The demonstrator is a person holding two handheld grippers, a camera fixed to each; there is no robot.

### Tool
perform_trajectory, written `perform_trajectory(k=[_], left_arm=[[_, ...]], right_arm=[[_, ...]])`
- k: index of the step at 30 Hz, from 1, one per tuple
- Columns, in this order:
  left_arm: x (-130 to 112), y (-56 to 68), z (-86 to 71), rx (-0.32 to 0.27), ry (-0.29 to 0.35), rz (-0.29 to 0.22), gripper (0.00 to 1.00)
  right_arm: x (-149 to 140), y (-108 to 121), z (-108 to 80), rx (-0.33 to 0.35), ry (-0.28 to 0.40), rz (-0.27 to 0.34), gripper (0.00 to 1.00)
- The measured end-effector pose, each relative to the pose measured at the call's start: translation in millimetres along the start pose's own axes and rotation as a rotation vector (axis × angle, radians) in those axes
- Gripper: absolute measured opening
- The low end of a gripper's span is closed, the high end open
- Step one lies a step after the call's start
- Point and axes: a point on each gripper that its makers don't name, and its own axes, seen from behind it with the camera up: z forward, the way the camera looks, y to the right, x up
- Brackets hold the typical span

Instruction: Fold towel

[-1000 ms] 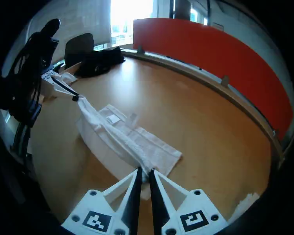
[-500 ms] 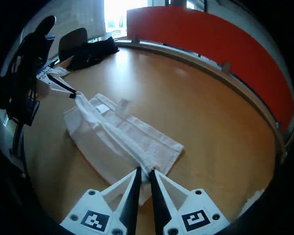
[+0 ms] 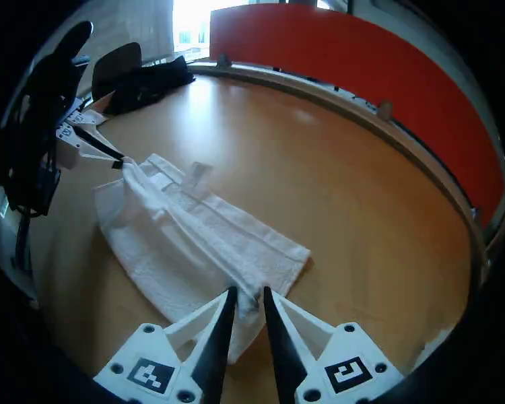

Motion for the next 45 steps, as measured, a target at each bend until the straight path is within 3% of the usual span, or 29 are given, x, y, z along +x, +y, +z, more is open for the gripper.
perform_trajectory(k=[11,18,23,26,28,30,45], left_arm=[[1,-14.0,4.5,0.053,-0.008,0.027,0.25],[5,-21.6,2.2,0.077,-0.005,0.037,0.30],[8,-28.2,-0.4,0.097,0.000,0.028,0.38],[8,-31.9,-2.5,0.108,-0.003,0.025,0.49],[8,-32.8,-3.7,0.110,-0.003,0.023,0.63],[8,-32.7,-4.9,0.110,-0.003,0.022,0.78],[0,-22.0,-14.4,0.099,0.001,0.009,0.78]], right_arm=[[5,14,0.6,-0.047,0.000,0.017,0.61],[11,25,-0.3,-0.076,0.010,0.036,0.66],[18,34,-1.3,-0.100,0.027,0.047,0.70],[21,39,-3.2,-0.115,0.036,0.045,0.85],[22,41,-4.5,-0.120,0.040,0.046,0.99],[22,42,-5.8,-0.122,0.042,0.047,1.00],[13,29,-18.9,-0.107,0.054,0.064,1.00]])
